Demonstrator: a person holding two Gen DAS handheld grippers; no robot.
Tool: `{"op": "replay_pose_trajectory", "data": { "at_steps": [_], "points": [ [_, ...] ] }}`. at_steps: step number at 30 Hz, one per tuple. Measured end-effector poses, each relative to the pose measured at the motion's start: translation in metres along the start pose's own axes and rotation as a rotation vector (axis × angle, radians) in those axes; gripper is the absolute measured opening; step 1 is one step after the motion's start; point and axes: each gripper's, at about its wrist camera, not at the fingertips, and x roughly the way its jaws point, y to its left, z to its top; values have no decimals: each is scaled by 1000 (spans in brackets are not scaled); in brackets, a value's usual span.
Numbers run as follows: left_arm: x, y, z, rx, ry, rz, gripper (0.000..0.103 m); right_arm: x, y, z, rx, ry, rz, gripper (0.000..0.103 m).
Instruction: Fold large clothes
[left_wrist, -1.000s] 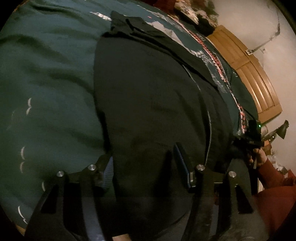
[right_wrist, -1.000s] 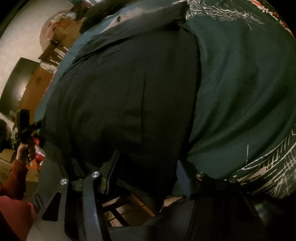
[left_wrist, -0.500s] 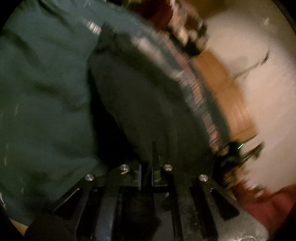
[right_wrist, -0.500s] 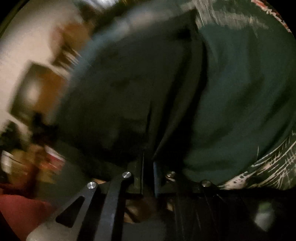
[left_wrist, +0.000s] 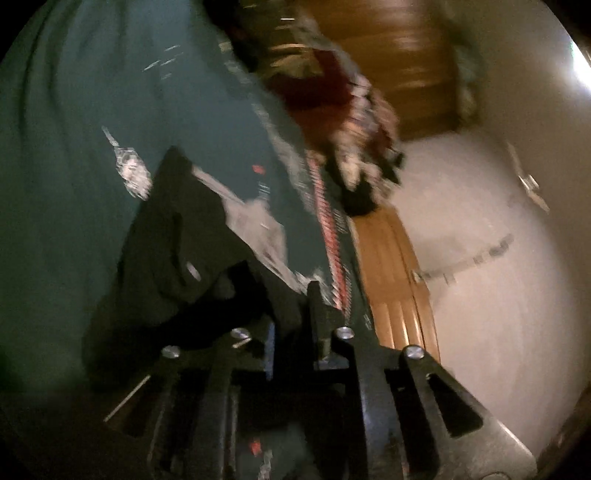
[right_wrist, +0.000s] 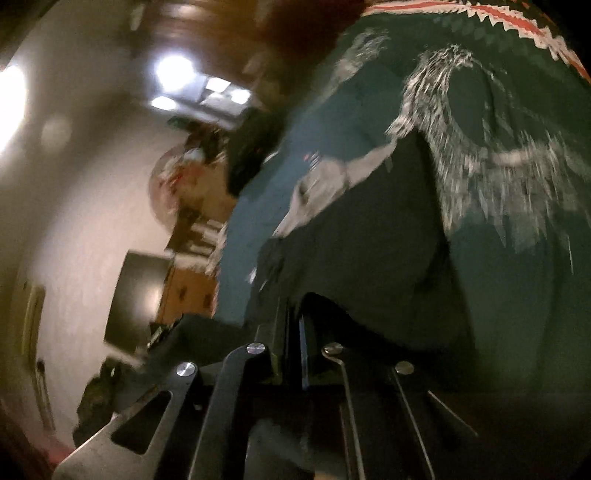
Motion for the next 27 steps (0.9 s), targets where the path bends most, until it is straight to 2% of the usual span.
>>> {"op": "replay_pose_trajectory", "data": {
  "at_steps": [3,5,6,7,8,11,13,15,16,19,21,22,23,25,27],
  "points": [
    [36,44,17,-74,29,118,21,38,-31,57,70,35,-59,8],
    [54,70,20,-106,54,205,24,63,-55,85,88,45,-125,20],
    [56,76,21,-117,55,221,26,69,-63,91,89,43,-152,22],
    [56,82,21,-126,52,215,26,75,-72,99,87,21,-204,24],
    [54,85,20,-125,42,207,28,78,-78,105,77,14,-221,24],
    [35,85,16,-110,-10,200,41,88,-90,108,66,19,-229,29],
    [17,79,16,-96,-73,210,43,97,-93,105,41,42,-265,30],
    [5,72,13,-62,-127,262,56,107,-93,99,1,67,-306,30],
    [2,67,10,-28,-136,287,58,109,-92,94,-10,72,-315,30],
    [9,59,1,54,-72,307,60,121,-92,88,-41,85,-354,30],
    [11,56,-4,98,-64,359,60,126,-88,87,-75,77,-383,30],
    [9,57,-6,110,-59,370,60,125,-83,85,-96,73,-392,30],
    [7,59,-10,109,-60,364,60,127,-79,83,-128,71,-409,17],
    [1,60,-16,113,-72,371,60,131,-71,82,-174,75,-441,2],
    [11,50,-18,125,-72,420,60,137,-67,85,-207,73,-475,2]
  ]
}}
